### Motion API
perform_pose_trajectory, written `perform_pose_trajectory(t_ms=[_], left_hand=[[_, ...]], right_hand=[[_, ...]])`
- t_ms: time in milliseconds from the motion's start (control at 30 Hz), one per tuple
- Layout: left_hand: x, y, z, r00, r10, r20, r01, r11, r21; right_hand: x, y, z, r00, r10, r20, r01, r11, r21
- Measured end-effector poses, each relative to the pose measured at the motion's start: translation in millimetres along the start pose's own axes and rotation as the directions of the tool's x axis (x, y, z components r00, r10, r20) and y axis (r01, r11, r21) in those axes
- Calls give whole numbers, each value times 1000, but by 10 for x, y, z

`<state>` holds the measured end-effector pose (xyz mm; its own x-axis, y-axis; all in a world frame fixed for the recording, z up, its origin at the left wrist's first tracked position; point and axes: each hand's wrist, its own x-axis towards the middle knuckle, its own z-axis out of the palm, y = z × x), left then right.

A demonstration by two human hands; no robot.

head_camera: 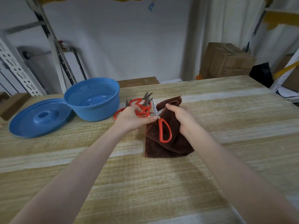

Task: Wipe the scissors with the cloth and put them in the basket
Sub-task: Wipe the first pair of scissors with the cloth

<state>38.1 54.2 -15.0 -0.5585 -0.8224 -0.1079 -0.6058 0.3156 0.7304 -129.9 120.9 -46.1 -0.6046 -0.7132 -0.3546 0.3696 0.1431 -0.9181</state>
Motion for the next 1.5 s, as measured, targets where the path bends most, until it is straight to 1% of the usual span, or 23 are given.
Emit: perform_pose_trajectory(t_ms=[33,67,100,133,167,200,267,300,400,500,567,633,667,733,867,967,1067,1200,1267,1367,1433,1500], left_hand=[[-5,-33,27,992,60,-110,-48,993,110],[-39,-52,62,956,151,-250,-103,975,198],[-89,-52,96,878,277,-389,-174,944,280],[-129,-48,128,785,403,-471,-245,899,362],[-161,-26,156,733,489,-474,-291,854,430],[-174,-9,180,739,523,-425,-309,824,476],[-175,1,243,828,466,-311,-290,831,474],[-174,4,271,860,427,-281,-270,846,460],[-185,58,322,898,354,-262,-214,871,443],[-181,132,340,939,278,-201,-144,851,505],[-177,160,327,956,239,-169,-105,819,564],[-170,155,326,966,209,-152,-74,788,612],[-165,149,325,969,193,-157,-59,792,608],[-143,137,307,975,148,-167,-28,825,565],[-100,112,217,990,44,-133,23,886,463],[-61,96,161,992,-1,-126,51,916,398],[-34,82,126,989,-6,-148,58,936,347],[-14,84,112,982,18,-185,40,951,306],[-18,118,123,983,26,-182,34,947,319],[-39,177,141,988,46,-147,14,925,381],[-48,213,143,995,49,-90,-5,903,430],[-46,229,134,997,44,-56,-15,898,439]], right_hand=[[10,1,-1,1000,-7,-16,7,1000,2],[18,-6,-7,999,-15,-29,15,1000,2],[34,-10,-12,999,-21,-36,21,1000,1],[45,-12,-12,999,-25,-39,25,1000,-5],[51,-13,-13,999,-29,-40,29,1000,-12],[53,-13,-11,999,-33,-42,32,999,-16],[51,-14,-8,998,-41,-48,40,999,-21],[49,-15,-9,998,-44,-46,43,999,-23],[29,-30,-24,997,-50,-52,49,999,-19],[19,-42,-33,997,-54,-59,54,998,-12],[1,-59,-22,997,-60,-55,60,998,4],[-24,-70,-11,997,-64,-51,65,998,17],[-38,-72,-4,996,-70,-48,71,997,18],[-64,-61,12,996,-83,-33,84,996,5],[-119,-10,30,994,-106,17,107,994,-8],[-186,4,36,991,-120,61,120,993,6],[-261,33,48,986,-126,113,121,991,49],[-322,68,69,986,-138,88,121,976,181],[-342,86,86,985,-138,103,120,979,163],[-341,112,113,976,-149,161,137,987,80],[-332,112,120,967,-175,185,163,984,76],[-337,112,106,961,-198,191,184,979,92]])
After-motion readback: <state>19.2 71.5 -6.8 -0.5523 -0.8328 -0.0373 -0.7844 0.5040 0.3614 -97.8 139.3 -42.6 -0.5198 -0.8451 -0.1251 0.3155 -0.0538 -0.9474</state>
